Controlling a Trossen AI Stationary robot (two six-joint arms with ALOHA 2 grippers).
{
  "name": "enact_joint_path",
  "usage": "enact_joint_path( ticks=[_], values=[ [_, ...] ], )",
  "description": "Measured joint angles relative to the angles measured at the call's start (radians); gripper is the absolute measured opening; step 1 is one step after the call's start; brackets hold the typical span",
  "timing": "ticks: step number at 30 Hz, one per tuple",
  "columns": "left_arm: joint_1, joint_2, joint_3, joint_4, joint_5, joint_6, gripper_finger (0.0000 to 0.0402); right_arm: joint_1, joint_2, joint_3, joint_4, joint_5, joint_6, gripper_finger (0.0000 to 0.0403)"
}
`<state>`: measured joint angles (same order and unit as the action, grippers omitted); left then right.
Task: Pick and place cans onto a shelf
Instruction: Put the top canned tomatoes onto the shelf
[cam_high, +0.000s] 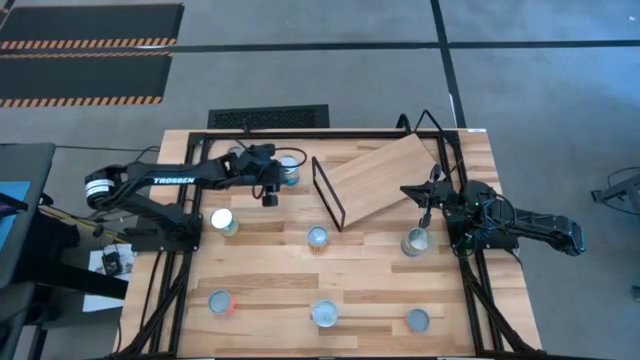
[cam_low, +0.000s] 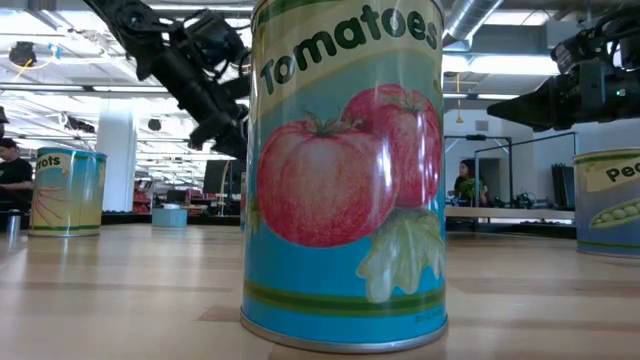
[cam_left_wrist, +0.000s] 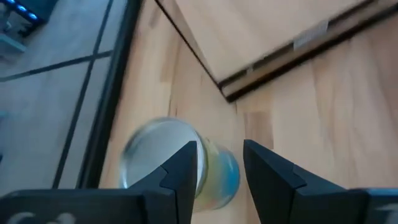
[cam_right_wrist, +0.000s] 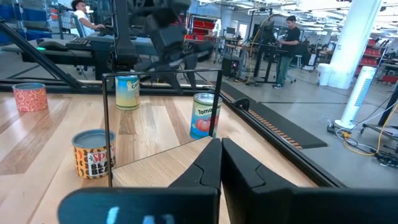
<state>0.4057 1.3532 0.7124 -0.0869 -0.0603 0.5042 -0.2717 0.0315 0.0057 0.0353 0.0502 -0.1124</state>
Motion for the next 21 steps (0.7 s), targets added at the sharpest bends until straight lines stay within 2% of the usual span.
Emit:
enact_joint_path(
  ticks=[4, 7, 14, 21],
  values=[
    [0.004, 0.052, 0.0, 0.008, -0.035, 0.02, 0.012, 0.001, 0.0, 0.0, 0.0, 0.0, 0.0, 0.0027],
    [0.004, 0.08, 0.004, 0.027, -0.074, 0.029, 0.0104, 0.001, 0.0, 0.0, 0.001, 0.0, 0.0, 0.0029],
    [0.008, 0.075, 0.007, 0.028, -0.091, 0.088, 0.001, 0.001, 0.0, 0.0, 0.001, 0.0, 0.0, 0.0027],
    [0.024, 0.08, 0.13, -0.135, -0.077, 0.118, 0.0002, 0.001, 0.0, 0.0, 0.001, 0.0, 0.0, 0.0029]
  ],
)
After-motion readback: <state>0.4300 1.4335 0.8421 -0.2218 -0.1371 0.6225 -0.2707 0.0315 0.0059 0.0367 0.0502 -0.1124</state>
